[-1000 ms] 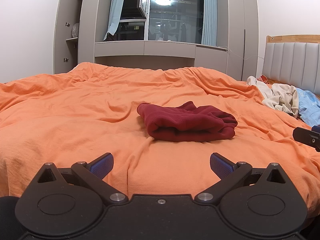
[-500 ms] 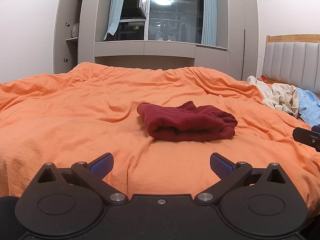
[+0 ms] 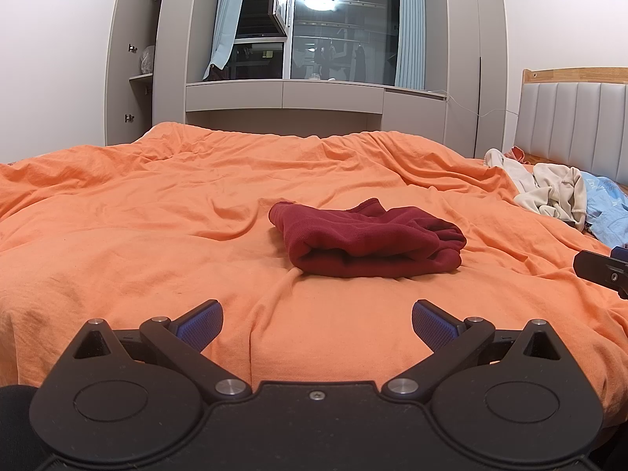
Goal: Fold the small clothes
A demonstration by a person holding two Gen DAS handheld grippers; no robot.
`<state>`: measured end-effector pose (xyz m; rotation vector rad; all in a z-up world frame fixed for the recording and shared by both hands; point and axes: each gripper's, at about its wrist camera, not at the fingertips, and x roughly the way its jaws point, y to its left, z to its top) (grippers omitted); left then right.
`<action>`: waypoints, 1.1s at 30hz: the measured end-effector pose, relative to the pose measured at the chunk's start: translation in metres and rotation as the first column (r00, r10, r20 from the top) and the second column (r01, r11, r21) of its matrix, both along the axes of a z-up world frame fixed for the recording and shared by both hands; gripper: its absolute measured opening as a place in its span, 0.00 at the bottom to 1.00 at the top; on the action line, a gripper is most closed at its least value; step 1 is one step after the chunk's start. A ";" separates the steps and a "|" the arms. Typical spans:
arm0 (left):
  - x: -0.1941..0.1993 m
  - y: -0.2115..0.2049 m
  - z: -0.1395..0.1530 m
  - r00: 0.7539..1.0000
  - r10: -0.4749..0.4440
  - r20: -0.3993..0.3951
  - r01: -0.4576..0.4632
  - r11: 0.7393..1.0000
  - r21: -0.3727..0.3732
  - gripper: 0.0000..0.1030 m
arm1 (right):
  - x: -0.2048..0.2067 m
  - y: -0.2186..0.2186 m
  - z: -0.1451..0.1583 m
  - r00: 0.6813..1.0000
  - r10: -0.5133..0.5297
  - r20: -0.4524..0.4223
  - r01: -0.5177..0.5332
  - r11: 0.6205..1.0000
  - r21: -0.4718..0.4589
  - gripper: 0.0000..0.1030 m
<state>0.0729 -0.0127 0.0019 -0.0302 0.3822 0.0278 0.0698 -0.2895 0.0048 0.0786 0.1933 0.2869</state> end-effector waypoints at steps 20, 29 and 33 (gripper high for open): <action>-0.001 0.001 -0.003 0.997 0.077 0.027 -0.079 0.995 0.058 0.99 | 0.000 0.000 0.001 1.000 0.000 -0.001 0.000 1.000 0.000 1.00; -0.001 0.003 -0.003 0.997 0.082 0.011 -0.083 0.995 0.059 0.99 | 0.000 0.001 0.001 1.000 0.000 -0.001 0.000 1.000 -0.001 1.00; -0.001 0.002 -0.002 0.996 0.086 0.008 -0.086 0.995 0.060 0.99 | 0.000 0.001 0.001 1.000 -0.001 -0.001 0.001 1.000 -0.002 1.00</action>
